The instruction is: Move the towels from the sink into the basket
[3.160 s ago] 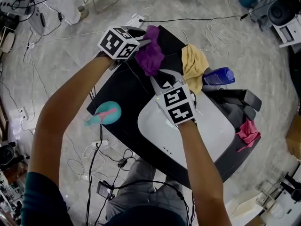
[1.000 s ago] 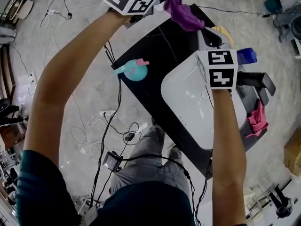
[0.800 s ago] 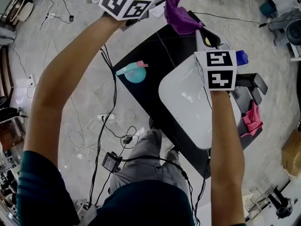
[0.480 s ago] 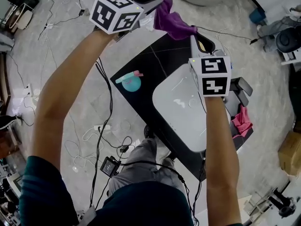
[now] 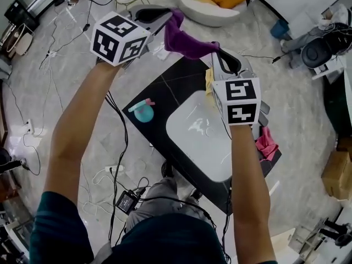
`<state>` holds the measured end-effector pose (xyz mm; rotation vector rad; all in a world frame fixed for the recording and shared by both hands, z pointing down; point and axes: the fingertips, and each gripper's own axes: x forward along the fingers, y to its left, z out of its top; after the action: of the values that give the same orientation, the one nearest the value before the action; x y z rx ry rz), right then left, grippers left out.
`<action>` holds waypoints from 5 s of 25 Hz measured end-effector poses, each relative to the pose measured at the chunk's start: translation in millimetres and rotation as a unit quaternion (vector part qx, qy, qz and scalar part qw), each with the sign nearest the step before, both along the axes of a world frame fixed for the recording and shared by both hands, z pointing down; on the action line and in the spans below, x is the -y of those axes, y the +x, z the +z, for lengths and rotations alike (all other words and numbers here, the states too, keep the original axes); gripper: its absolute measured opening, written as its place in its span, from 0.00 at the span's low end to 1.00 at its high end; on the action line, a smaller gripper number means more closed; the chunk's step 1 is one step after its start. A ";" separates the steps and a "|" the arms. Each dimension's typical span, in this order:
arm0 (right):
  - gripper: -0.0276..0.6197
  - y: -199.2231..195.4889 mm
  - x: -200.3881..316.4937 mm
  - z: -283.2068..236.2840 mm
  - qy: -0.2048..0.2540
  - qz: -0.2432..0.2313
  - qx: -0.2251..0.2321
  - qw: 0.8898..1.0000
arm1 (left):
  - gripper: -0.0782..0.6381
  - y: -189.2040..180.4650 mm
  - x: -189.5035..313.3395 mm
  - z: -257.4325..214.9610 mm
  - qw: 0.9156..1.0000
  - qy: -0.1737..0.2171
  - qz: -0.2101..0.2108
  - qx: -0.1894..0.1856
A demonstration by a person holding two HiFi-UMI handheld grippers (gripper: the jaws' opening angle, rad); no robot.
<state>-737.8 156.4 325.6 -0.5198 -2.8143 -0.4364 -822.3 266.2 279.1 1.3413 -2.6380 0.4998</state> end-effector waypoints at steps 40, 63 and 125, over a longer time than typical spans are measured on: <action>0.08 227.2 155.9 -152.2 -0.013 0.163 0.098 0.982 | 0.13 203.9 144.8 -139.1 0.984 0.079 0.125 0.103; 0.08 529.4 266.5 -162.6 -0.032 0.259 0.129 0.957 | 0.13 489.9 277.4 -152.5 0.962 0.061 0.237 0.120; 0.07 1142.8 475.3 -120.8 0.008 0.742 0.103 0.662 | 0.13 1038.1 647.9 -84.0 0.708 0.069 0.702 0.020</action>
<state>405.0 -319.0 204.8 1.8224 -2.3206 -0.1016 215.8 -381.7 195.1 3.1683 -1.0890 0.3914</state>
